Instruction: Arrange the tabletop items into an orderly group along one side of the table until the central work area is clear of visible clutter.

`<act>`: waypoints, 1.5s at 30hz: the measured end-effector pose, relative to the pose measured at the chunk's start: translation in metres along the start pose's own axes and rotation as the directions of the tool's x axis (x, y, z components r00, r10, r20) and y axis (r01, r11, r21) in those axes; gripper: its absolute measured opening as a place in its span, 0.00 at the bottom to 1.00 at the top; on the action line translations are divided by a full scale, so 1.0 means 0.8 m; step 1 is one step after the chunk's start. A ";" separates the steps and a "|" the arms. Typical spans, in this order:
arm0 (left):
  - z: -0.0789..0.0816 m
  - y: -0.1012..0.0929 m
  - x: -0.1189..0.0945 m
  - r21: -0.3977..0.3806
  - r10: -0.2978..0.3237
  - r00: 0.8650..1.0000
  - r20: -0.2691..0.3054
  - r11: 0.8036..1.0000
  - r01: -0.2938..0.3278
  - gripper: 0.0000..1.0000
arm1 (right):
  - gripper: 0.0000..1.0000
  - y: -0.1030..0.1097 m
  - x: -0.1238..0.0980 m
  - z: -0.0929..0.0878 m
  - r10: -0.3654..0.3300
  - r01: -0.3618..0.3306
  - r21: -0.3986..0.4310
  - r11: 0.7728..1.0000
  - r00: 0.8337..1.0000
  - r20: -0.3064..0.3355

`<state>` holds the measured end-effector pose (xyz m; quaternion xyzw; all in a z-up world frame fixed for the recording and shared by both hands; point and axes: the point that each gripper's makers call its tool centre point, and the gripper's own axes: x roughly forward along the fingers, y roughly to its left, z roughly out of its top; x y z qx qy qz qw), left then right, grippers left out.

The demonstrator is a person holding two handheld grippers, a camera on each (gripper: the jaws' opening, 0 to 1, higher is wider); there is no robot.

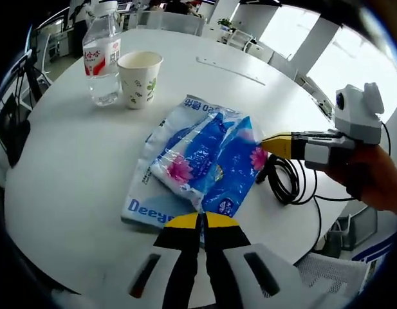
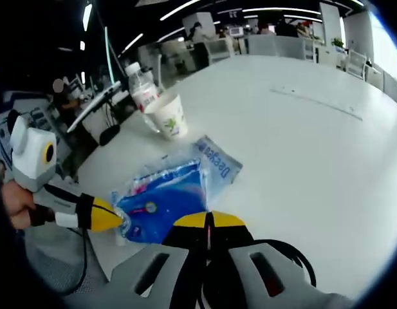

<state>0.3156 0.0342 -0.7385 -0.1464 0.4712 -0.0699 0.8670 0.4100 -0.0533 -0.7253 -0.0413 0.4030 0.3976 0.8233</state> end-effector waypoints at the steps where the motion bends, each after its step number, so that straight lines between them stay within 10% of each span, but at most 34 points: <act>1: 0.000 0.000 0.000 0.001 0.000 1.000 0.000 1.000 0.000 0.00 | 0.00 0.001 -0.001 0.000 0.000 0.000 0.002 1.000 1.000 0.001; 25: 0.023 -0.007 -0.009 0.082 -0.004 1.000 0.018 0.997 0.002 0.00 | 0.00 0.004 -0.047 -0.015 -0.037 0.033 0.068 0.997 0.997 0.065; 45: 0.051 -0.053 0.016 0.197 -0.058 0.998 -0.001 0.979 0.057 0.00 | 0.00 -0.042 -0.084 -0.023 -0.131 0.115 0.146 0.983 0.986 0.101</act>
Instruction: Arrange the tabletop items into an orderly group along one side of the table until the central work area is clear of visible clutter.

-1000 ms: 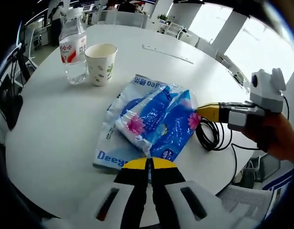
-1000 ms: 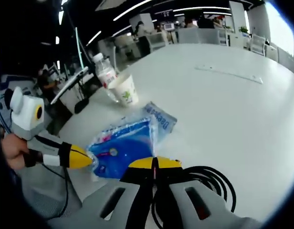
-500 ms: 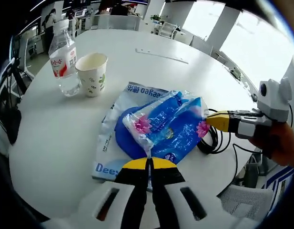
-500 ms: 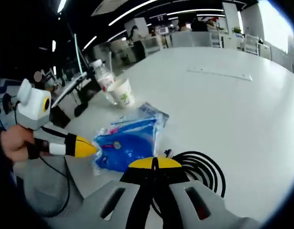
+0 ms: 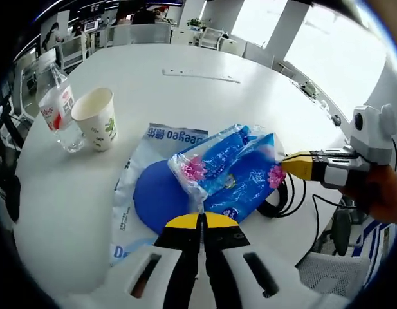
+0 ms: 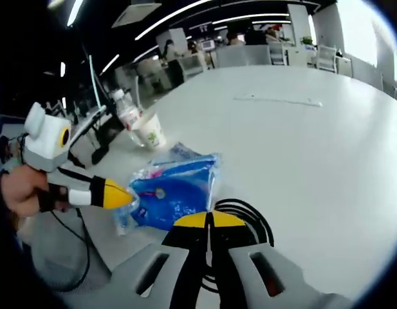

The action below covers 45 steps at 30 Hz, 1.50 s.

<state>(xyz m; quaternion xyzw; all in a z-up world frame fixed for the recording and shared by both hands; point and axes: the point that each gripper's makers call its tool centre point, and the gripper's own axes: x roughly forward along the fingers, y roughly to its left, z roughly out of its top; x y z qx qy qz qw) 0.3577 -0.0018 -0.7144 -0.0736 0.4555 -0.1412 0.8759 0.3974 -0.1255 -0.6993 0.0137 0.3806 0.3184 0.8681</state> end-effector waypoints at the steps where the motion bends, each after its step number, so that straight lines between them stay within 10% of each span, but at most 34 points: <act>1: 0.002 -0.002 0.002 0.004 -0.005 1.000 -0.001 1.000 0.005 0.00 | 0.00 -0.002 -0.001 0.000 -0.004 0.004 0.001 1.000 1.000 0.001; 45: 0.106 -0.072 0.093 0.102 -0.105 0.994 -0.004 0.989 0.105 0.00 | 0.00 -0.131 -0.014 0.034 -0.161 0.156 0.114 0.981 0.986 0.038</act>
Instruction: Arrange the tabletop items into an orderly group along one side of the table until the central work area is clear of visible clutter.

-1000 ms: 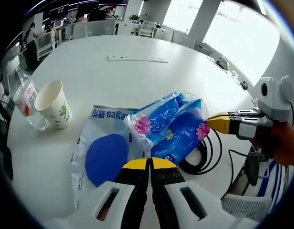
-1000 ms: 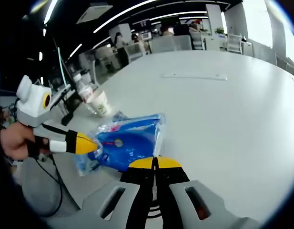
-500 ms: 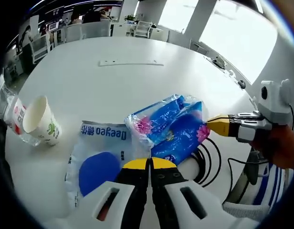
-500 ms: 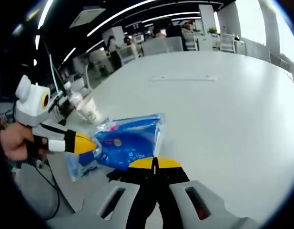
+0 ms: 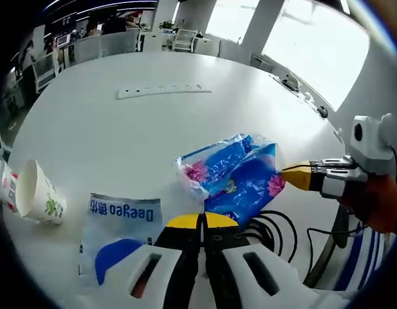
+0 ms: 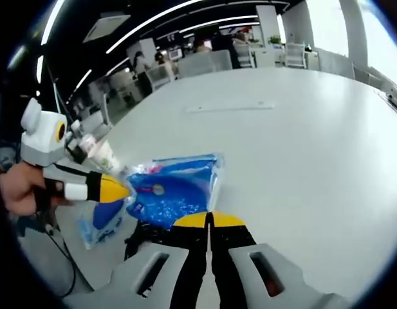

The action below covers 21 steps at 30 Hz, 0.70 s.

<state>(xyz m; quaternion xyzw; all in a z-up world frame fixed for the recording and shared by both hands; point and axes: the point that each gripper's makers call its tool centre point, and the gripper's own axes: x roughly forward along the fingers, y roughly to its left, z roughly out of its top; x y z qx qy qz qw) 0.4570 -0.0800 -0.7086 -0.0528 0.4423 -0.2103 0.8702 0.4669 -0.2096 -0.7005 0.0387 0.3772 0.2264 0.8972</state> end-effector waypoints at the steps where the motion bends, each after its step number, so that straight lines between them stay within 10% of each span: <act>1: 0.002 -0.002 0.002 -0.002 -0.003 1.000 0.000 1.000 0.003 0.00 | 0.00 -0.003 0.000 0.001 -0.004 0.004 0.002 1.000 1.000 0.001; 21: 0.039 -0.026 0.060 0.010 -0.041 0.999 0.019 0.999 0.041 0.00 | 0.00 -0.067 0.014 -0.005 -0.082 0.083 0.096 0.992 0.997 -0.010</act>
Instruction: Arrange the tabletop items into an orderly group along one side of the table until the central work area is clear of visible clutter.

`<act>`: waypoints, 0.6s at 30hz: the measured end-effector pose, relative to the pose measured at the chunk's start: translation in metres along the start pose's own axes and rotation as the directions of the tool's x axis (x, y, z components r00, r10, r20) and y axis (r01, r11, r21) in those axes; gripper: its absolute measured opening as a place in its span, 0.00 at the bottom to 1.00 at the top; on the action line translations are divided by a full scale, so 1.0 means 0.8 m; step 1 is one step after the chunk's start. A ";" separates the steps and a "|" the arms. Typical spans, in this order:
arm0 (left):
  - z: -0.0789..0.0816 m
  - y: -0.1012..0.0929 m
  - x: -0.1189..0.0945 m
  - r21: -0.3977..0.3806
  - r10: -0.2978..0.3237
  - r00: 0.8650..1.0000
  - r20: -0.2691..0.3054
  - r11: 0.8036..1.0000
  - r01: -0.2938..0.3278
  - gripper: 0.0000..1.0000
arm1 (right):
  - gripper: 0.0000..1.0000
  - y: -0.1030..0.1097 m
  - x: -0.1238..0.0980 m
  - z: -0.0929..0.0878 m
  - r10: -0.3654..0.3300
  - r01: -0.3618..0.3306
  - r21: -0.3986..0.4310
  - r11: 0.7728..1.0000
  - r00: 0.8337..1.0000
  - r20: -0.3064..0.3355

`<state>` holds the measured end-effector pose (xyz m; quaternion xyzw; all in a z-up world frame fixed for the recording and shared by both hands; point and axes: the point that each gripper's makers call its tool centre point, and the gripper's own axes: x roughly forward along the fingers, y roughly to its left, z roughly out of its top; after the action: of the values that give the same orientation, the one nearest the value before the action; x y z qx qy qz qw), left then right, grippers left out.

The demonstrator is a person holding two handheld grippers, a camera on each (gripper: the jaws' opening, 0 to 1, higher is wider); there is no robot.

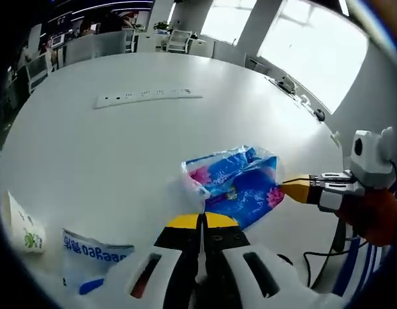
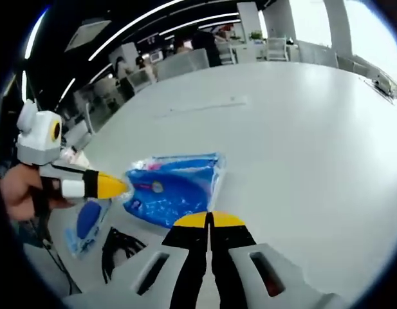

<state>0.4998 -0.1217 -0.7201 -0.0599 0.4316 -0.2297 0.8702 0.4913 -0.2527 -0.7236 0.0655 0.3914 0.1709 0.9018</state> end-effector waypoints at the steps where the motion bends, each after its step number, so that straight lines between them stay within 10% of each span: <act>1: 0.000 -0.001 0.004 0.001 0.000 1.000 0.001 1.000 0.000 0.00 | 0.00 -0.004 0.002 0.000 -0.002 0.002 0.012 1.000 1.000 0.000; 18: -0.013 0.011 0.028 0.015 0.010 0.999 -0.049 1.000 -0.009 0.00 | 0.00 -0.015 0.026 -0.008 -0.016 0.016 -0.006 1.000 0.999 -0.046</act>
<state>0.5065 -0.1233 -0.7450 -0.0458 0.4513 -0.2302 0.8610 0.5027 -0.2563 -0.7455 0.0557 0.4121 0.1663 0.8941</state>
